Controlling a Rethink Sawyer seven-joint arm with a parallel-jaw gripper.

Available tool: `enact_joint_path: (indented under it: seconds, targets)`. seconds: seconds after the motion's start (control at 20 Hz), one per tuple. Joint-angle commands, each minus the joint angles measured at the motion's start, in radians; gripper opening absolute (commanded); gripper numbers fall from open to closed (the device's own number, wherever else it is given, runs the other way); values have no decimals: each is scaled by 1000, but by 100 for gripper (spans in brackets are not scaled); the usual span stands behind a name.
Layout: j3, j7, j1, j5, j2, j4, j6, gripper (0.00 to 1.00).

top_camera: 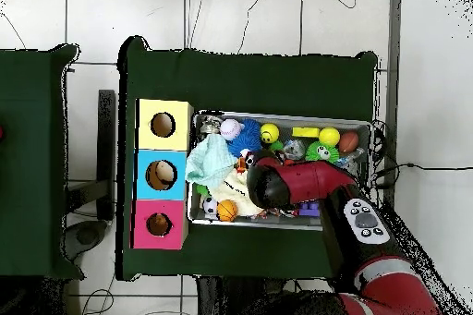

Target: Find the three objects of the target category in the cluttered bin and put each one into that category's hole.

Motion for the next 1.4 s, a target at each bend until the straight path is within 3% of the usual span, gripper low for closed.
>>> enact_joint_path:
  seconds: [0.05,0.15,0.35,0.75,1.4]
  targets:
    - [-39,36,41,48,133,20,268,0]
    - [-44,33,48,37,124,15,224,0]
    - [-42,-14,57,10,40,42,191,0]
    - [-1,-155,57,23,-141,46,360,0]
    - [85,-230,24,27,-220,-31,532,0]
